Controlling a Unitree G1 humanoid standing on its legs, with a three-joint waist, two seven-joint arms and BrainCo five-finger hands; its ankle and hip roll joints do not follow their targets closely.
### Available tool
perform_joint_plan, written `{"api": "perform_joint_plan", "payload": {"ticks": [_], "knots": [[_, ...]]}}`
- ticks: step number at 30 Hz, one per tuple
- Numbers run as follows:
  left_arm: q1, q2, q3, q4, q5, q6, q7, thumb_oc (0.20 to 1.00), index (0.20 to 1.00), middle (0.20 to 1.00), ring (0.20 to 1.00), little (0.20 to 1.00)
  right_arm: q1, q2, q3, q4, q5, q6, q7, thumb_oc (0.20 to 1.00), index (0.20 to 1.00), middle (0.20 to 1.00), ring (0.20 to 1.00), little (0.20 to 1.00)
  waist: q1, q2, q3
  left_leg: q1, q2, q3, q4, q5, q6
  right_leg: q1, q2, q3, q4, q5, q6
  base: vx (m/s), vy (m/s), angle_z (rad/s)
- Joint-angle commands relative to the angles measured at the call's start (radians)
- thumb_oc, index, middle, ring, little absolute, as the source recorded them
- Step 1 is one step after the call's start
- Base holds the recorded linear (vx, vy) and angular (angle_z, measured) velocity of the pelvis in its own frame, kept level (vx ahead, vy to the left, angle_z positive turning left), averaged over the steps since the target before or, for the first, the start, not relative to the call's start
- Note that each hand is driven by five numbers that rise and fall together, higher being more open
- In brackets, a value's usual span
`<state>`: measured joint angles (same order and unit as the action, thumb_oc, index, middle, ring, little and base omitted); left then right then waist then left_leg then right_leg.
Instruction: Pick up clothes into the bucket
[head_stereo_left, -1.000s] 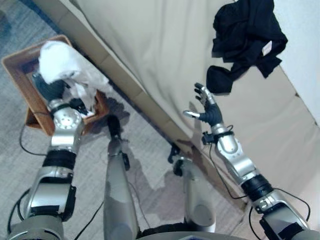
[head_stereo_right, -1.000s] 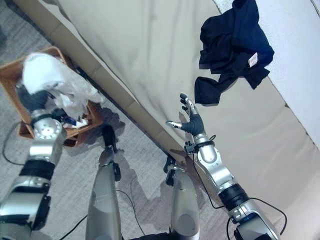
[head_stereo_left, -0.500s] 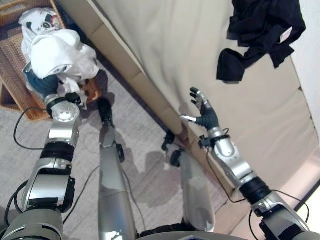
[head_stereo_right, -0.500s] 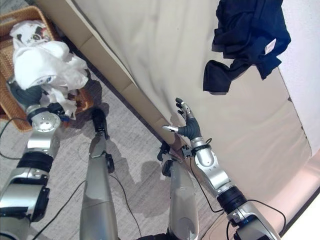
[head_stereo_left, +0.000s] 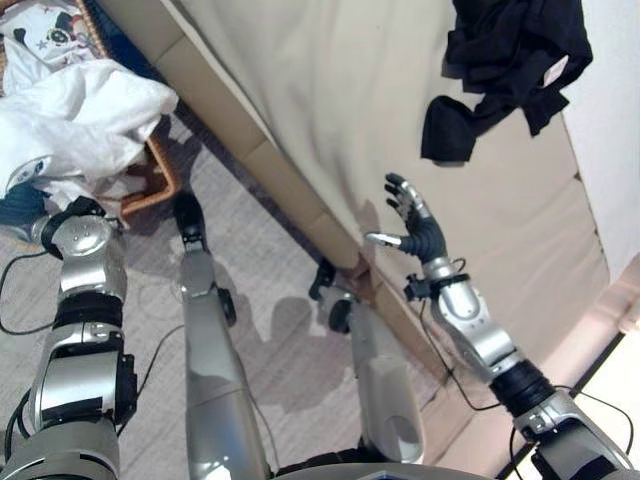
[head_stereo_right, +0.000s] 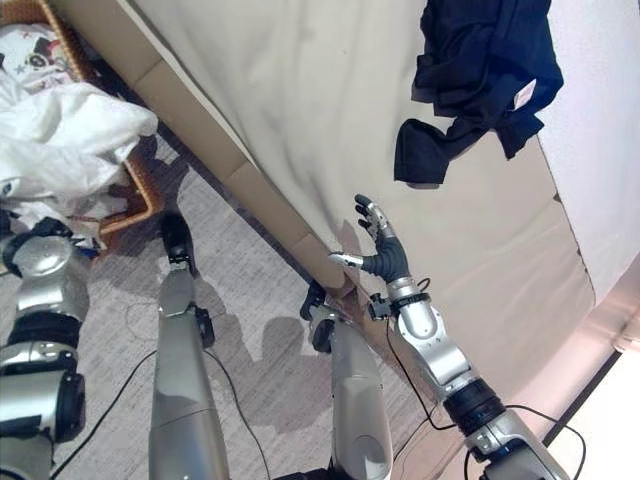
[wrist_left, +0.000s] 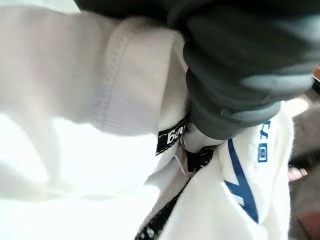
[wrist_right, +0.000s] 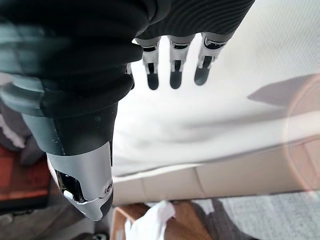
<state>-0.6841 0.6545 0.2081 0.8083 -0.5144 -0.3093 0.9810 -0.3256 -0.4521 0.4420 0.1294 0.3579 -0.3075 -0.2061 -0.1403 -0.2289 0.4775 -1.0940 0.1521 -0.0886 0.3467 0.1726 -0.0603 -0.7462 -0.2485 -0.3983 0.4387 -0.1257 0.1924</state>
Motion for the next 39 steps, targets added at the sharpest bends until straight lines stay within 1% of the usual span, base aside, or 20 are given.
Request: {"api": "perform_joint_plan", "payload": {"ticks": [1,2,3,7,9,10,11,16,17,18,20,22,24,25,28,30,32,34,37,39], "knots": [[-0.036,0.065,0.063,-0.042,-0.128,-0.117,-0.008,0.200,0.200,0.200,0.200,0.200,0.046,-0.015,-0.034,-0.104,0.030,-0.047,-0.004,1.000,1.000,1.000,1.000,1.000,0.064,-0.084,0.042,0.027,0.003,0.002,0.235,-0.281,0.002,-0.002,-0.042,0.027,-0.087,0.176,0.034,0.00,0.000,0.00],[-0.027,0.073,0.068,-0.025,-0.137,-0.109,-0.016,0.200,0.200,0.200,0.200,0.200,0.050,-0.018,-0.035,-0.104,0.033,-0.047,-0.003,1.000,1.000,1.000,1.000,1.000,0.066,-0.082,0.042,0.031,0.003,0.001,0.233,-0.281,0.003,0.002,-0.042,0.028,-0.089,0.176,0.033,0.00,0.000,0.00],[-0.024,0.076,0.080,-0.017,-0.165,-0.123,-0.024,0.200,0.200,0.200,0.200,0.200,0.051,-0.024,-0.041,-0.110,0.038,-0.048,-0.004,1.000,1.000,1.000,1.000,1.000,0.068,-0.082,0.042,0.036,0.004,0.002,0.230,-0.281,0.001,0.009,-0.041,0.027,-0.094,0.177,0.033,0.00,0.000,0.00],[-0.028,0.078,0.074,-0.014,-0.183,-0.131,-0.037,0.200,0.200,0.200,0.200,0.200,0.056,-0.026,-0.041,-0.111,0.050,-0.049,-0.005,1.000,1.000,1.000,1.000,1.000,0.068,-0.081,0.042,0.044,0.005,0.003,0.227,-0.282,0.001,0.021,-0.038,0.028,-0.103,0.179,0.034,0.00,0.000,0.00],[-0.038,0.061,0.086,-0.030,-0.249,-0.182,-0.044,0.200,0.200,0.200,0.200,0.200,0.059,-0.023,-0.044,-0.107,0.053,-0.050,-0.012,1.000,1.000,1.000,1.000,1.000,0.071,-0.077,0.042,0.044,0.002,0.004,0.225,-0.282,0.001,0.026,-0.038,0.024,-0.107,0.179,0.036,0.00,0.000,0.00],[-0.035,0.061,0.088,-0.029,-0.255,-0.185,-0.049,0.200,0.200,0.200,0.200,0.200,0.059,-0.024,-0.044,-0.107,0.053,-0.050,-0.012,1.000,1.000,1.000,1.000,1.000,0.070,-0.075,0.042,0.045,0.002,0.004,0.226,-0.283,0.002,0.027,-0.038,0.024,-0.107,0.180,0.036,0.00,0.000,0.00],[-0.033,0.046,0.102,-0.040,-0.300,-0.200,-0.074,0.200,0.200,0.200,0.200,0.200,0.060,-0.023,-0.042,-0.113,0.052,-0.047,-0.015,1.000,1.000,1.000,1.000,1.000,0.072,-0.074,0.042,0.047,0.000,0.003,0.225,-0.284,0.002,0.030,-0.037,0.025,-0.110,0.181,0.037,0.00,0.000,0.00],[-0.034,0.060,0.110,-0.026,-0.318,-0.189,-0.093,0.200,0.200,0.200,0.200,0.200,0.056,-0.030,-0.038,-0.115,0.049,-0.042,-0.020,1.000,1.000,1.000,1.000,1.000,0.070,-0.069,0.042,0.061,0.001,0.010,0.222,-0.288,0.004,0.037,-0.034,0.030,-0.113,0.182,0.038,0.00,0.000,0.00],[-0.027,0.080,0.115,-0.011,-0.293,-0.164,-0.087,0.200,0.200,0.200,0.200,0.200,0.059,-0.036,-0.045,-0.120,0.046,-0.043,-0.019,1.000,1.000,1.000,1.000,1.000,0.070,-0.067,0.042,0.066,0.004,0.014,0.222,-0.288,0.004,0.041,-0.034,0.032,-0.117,0.183,0.038,0.00,0.000,0.00],[-0.028,0.082,0.116,-0.010,-0.291,-0.162,-0.087,0.200,0.200,0.200,0.200,0.200,0.060,-0.036,-0.044,-0.121,0.046,-0.042,-0.019,1.000,1.000,1.000,1.000,1.000,0.070,-0.068,0.042,0.067,0.004,0.014,0.222,-0.288,0.004,0.042,-0.034,0.032,-0.118,0.183,0.038,0.00,0.000,0.00],[-0.006,0.145,0.117,0.023,-0.236,-0.122,-0.072,0.200,0.200,0.200,0.200,0.200,0.063,-0.045,-0.051,-0.119,0.050,-0.044,-0.017,1.000,1.000,1.000,1.000,1.000,0.073,-0.062,0.042,0.073,0.008,0.020,0.225,-0.288,0.006,0.045,-0.033,0.037,-0.116,0.185,0.038,0.01,0.008,-0.02],[0.009,0.166,0.122,0.029,-0.215,-0.108,-0.068,0.200,0.200,0.200,0.200,0.200,0.064,-0.047,-0.053,-0.118,0.051,-0.045,-0.016,1.000,1.000,1.000,1.000,1.000,0.074,-0.063,0.042,0.077,0.009,0.022,0.224,-0.289,0.006,0.047,-0.033,0.037,-0.118,0.186,0.038,0.01,0.003,-0.05],[0.033,0.203,0.126,0.036,-0.160,-0.079,-0.050,0.200,0.200,0.200,0.200,0.200,0.073,-0.053,-0.058,-0.120,0.049,-0.046,-0.010,1.000,1.000,1.000,1.000,1.000,0.078,-0.056,0.042,0.081,0.012,0.023,0.220,-0.286,0.005,0.049,-0.034,0.037,-0.120,0.185,0.039,0.01,-0.003,-0.07],[0.038,0.235,0.115,0.020,-0.092,-0.066,-0.025,0.200,0.200,0.200,0.200,0.200,0.078,-0.054,-0.058,-0.115,0.049,-0.050,-0.005,1.000,1.000,1.000,1.000,1.000,0.080,-0.052,0.042,0.088,0.012,0.023,0.211,-0.281,0.004,0.054,-0.033,0.036,-0.120,0.184,0.039,0.01,-0.012,-0.06],[0.052,0.225,0.090,-0.048,-0.026,-0.066,-0.015,0.200,0.200,0.200,0.200,0.200,0.084,-0.042,-0.053,-0.111,0.046,-0.055,0.001,1.000,1.000,1.000,1.000,1.000,0.088,-0.056,0.042,0.091,0.009,0.019,0.200,-0.273,0.003,0.061,-0.032,0.028,-0.122,0.180,0.038,0.00,-0.048,-0.02],[0.056,0.210,0.066,-0.089,0.019,-0.053,-0.010,0.200,0.200,0.200,0.200,0.200,0.085,-0.038,-0.051,-0.112,0.035,-0.054,0.002,1.000,1.000,1.000,1.000,1.000,0.090,-0.057,0.042,0.090,0.006,0.016,0.196,-0.270,0.004,0.062,-0.032,0.023,-0.122,0.178,0.037,-0.01,-0.028,0.05],[0.050,0.168,0.018,-0.148,0.088,-0.046,-0.002,0.200,0.200,0.200,0.200,0.200,0.069,-0.033,-0.050,-0.115,0.018,-0.051,0.001,1.000,1.000,1.000,1.000,1.000,0.090,-0.064,0.042,0.086,0.003,0.010,0.193,-0.269,0.005,0.058,-0.031,0.019,-0.114,0.174,0.035,-0.01,-0.033,0.09],[0.038,0.149,-0.001,-0.160,0.112,-0.036,0.002,0.200,0.200,0.200,0.200,0.200,0.064,-0.031,-0.053,-0.118,0.016,-0.051,0.002,1.000,1.000,1.000,1.000,1.000,0.091,-0.066,0.042,0.084,0.002,0.010,0.190,-0.267,0.006,0.055,-0.031,0.018,-0.112,0.172,0.034,-0.01,-0.017,0.08],[0.011,0.120,-0.083,-0.164,0.211,0.009,-0.031,0.200,0.200,0.200,0.200,0.200,0.045,-0.023,-0.064,-0.118,0.005,-0.055,0.002,1.000,1.000,1.000,1.000,1.000,0.080,-0.072,0.042,0.076,0.002,0.009,0.186,-0.264,0.007,0.045,-0.030,0.015,-0.111,0.170,0.033,-0.02,0.001,0.06],[0.003,0.121,-0.096,-0.151,0.220,0.013,-0.044,0.200,0.200,0.200,0.200,0.200,0.042,-0.020,-0.069,-0.114,0.003,-0.057,-0.001,1.000,1.000,1.000,1.000,1.000,0.079,-0.073,0.042,0.075,0.002,0.010,0.184,-0.263,0.007,0.042,-0.030,0.015,-0.111,0.171,0.033,0.00,0.006,0.02]]}}
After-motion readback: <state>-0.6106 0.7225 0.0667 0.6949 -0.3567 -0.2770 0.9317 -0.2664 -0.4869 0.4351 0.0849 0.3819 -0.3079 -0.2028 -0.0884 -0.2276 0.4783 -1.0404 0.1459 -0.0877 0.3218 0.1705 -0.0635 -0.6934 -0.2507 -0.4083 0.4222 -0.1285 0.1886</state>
